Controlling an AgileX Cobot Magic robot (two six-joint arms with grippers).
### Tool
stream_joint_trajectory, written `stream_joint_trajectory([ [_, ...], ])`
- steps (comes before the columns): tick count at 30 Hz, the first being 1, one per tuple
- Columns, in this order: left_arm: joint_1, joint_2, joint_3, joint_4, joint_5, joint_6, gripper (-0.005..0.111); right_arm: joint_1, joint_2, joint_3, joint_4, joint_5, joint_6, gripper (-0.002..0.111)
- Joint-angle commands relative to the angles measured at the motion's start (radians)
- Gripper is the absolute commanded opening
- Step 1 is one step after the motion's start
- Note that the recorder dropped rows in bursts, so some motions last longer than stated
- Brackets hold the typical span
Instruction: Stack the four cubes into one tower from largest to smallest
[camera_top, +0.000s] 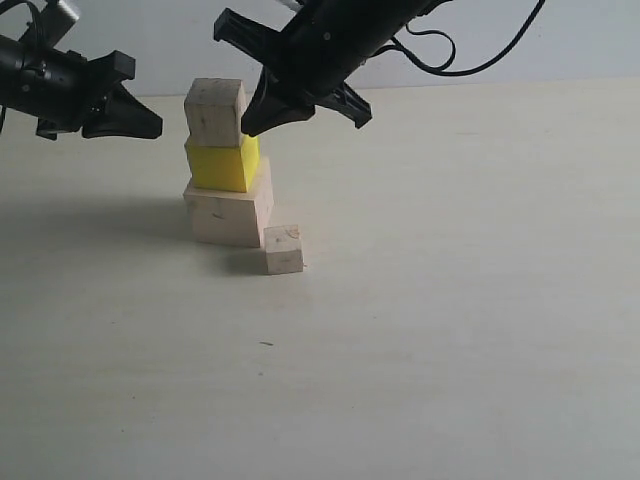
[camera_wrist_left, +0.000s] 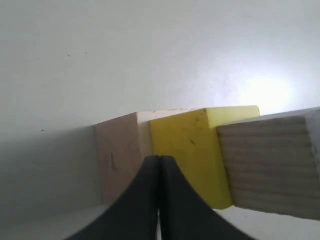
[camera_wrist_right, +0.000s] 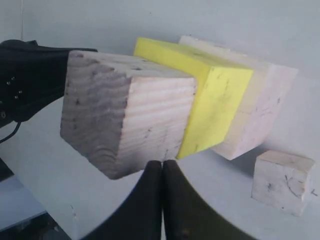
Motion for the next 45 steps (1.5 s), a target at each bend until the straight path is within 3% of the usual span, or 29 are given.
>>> stream_joint_trajectory([
  [1, 0.002, -0.011, 0.003, -0.007, 0.001, 0.003, 0.000, 0.001, -0.010, 0.006, 0.024, 0.006, -0.039, 0.000],
  [45, 0.002, -0.011, 0.003, -0.007, 0.001, 0.003, 0.000, 0.001, -0.010, 0.006, 0.033, 0.034, -0.164, 0.000],
])
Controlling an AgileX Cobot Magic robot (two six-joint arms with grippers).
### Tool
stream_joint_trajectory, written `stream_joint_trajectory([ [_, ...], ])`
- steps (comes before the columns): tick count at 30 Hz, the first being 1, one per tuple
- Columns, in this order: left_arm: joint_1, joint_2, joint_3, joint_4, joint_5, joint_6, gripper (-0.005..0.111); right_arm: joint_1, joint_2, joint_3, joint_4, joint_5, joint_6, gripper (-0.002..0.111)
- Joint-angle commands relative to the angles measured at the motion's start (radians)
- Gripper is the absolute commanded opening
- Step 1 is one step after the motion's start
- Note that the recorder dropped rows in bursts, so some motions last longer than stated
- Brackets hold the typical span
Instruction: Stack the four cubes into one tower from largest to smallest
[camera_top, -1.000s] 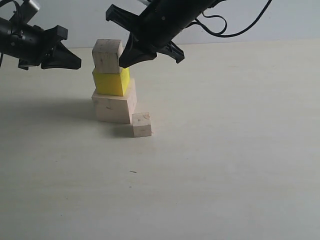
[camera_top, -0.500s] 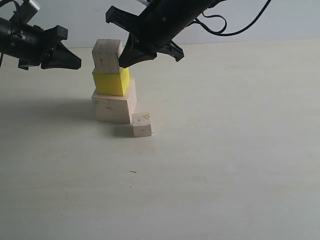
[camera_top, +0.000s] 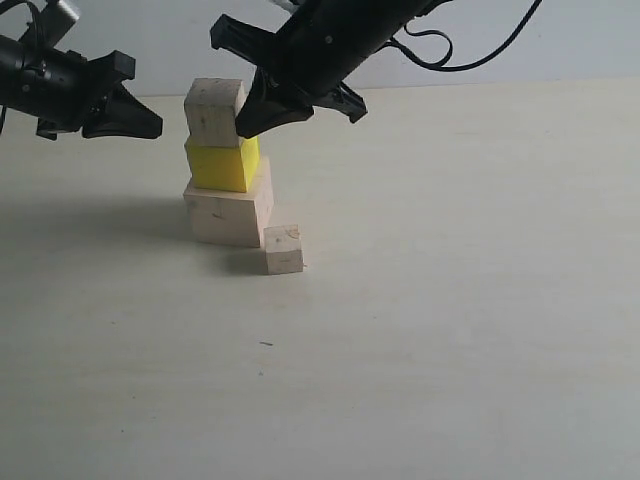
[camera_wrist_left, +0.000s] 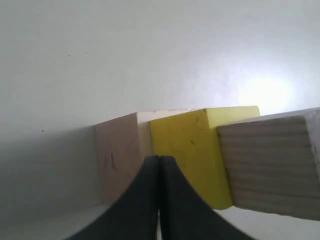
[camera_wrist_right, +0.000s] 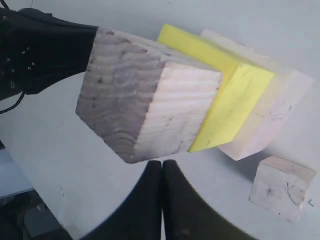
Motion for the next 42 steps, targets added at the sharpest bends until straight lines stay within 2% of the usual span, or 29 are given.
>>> stream_joint_trajectory([
  [1, 0.002, -0.011, 0.003, -0.007, 0.002, 0.003, 0.000, 0.001, -0.010, 0.006, -0.008, 0.010, -0.016, 0.000],
  [8, 0.002, -0.011, 0.003, -0.005, 0.003, 0.003, 0.000, 0.001, -0.010, 0.006, -0.086, 0.017, 0.046, 0.000],
  [21, 0.002, -0.011, 0.003, -0.007, 0.001, 0.003, 0.000, 0.001, 0.027, 0.006, 0.003, -0.017, 0.021, 0.000],
  [42, 0.002, -0.011, 0.003, -0.007, -0.001, 0.003, 0.000, 0.001, 0.027, 0.006, 0.011, -0.031, -0.015, 0.000],
])
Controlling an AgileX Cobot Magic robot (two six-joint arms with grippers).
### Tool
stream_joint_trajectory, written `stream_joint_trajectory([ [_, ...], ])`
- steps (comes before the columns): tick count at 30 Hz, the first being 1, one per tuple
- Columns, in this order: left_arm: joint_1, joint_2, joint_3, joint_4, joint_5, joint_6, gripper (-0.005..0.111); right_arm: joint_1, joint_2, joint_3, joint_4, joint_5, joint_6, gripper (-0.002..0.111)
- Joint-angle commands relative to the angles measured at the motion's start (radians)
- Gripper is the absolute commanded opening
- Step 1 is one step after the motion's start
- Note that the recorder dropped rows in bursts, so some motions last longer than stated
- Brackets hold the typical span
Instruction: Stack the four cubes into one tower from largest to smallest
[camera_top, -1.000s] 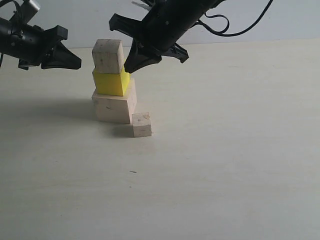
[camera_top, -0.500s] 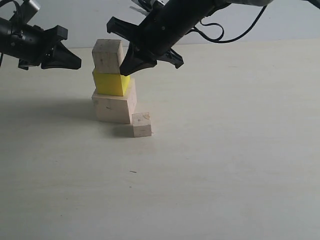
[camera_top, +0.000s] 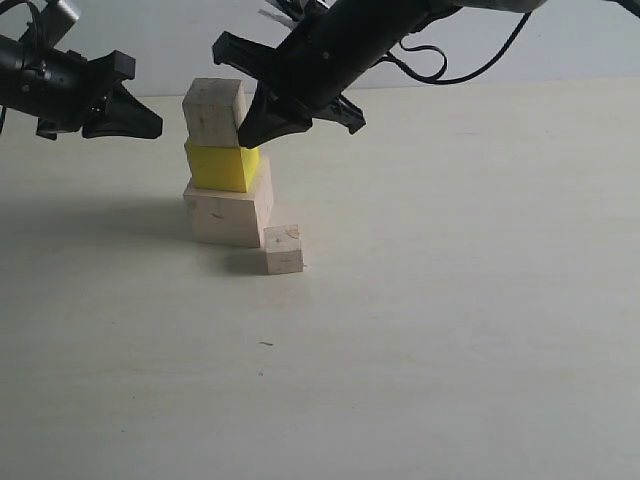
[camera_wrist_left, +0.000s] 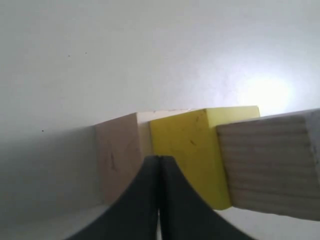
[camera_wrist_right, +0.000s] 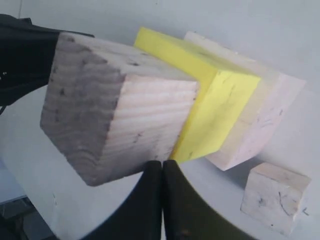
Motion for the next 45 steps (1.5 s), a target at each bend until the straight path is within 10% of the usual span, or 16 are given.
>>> stream_joint_trajectory([
  [1, 0.002, -0.011, 0.003, -0.007, -0.001, 0.003, 0.000, 0.001, -0.004, 0.003, 0.009, -0.004, -0.015, 0.000],
  [23, 0.002, -0.011, 0.003, 0.000, -0.001, 0.003, 0.000, 0.001, -0.004, 0.003, 0.031, 0.018, -0.048, 0.000],
  [45, -0.027, 0.083, 0.072, 0.013, -0.058, 0.012, 0.000, -0.002, -0.286, 0.003, -0.455, 0.092, 0.222, 0.000],
])
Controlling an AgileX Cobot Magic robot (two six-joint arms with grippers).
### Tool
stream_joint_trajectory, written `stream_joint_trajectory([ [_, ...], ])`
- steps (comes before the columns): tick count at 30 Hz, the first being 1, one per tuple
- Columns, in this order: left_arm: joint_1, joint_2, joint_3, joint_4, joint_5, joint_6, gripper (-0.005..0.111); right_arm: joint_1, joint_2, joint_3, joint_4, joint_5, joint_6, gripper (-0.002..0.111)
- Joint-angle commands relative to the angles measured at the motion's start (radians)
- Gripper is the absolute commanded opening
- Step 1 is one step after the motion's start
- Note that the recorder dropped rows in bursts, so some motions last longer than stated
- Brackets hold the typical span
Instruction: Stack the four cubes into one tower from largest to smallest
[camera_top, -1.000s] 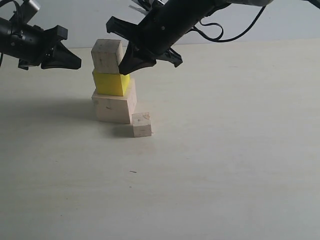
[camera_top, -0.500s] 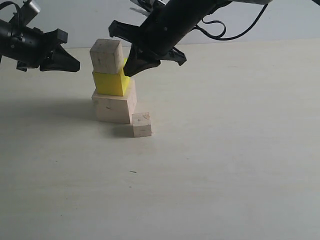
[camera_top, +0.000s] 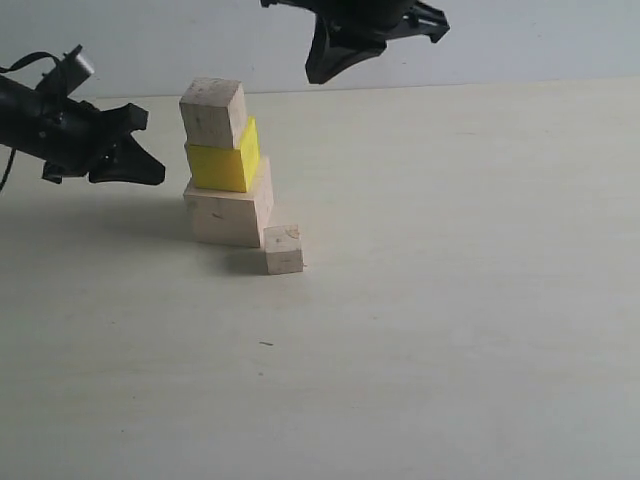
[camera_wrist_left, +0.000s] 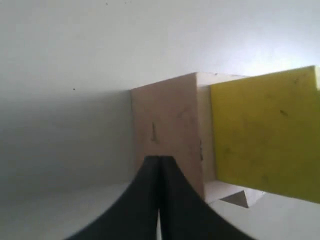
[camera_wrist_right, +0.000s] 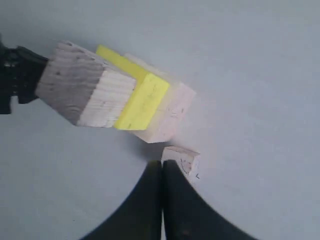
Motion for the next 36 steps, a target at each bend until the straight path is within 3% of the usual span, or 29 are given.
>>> stream_joint_trajectory([
  [1, -0.029, 0.028, 0.003, -0.017, 0.003, 0.009, 0.000, -0.002, -0.074, 0.003, -0.055, 0.022, 0.050, 0.000],
  [11, -0.082, 0.034, 0.003, -0.017, -0.026, 0.016, 0.000, -0.002, -0.198, 0.003, -0.228, 0.074, 0.143, 0.000],
  [36, -0.103, 0.034, 0.003, -0.055, -0.024, 0.048, 0.000, -0.002, -0.254, 0.003, -0.249, 0.132, 0.167, 0.000],
])
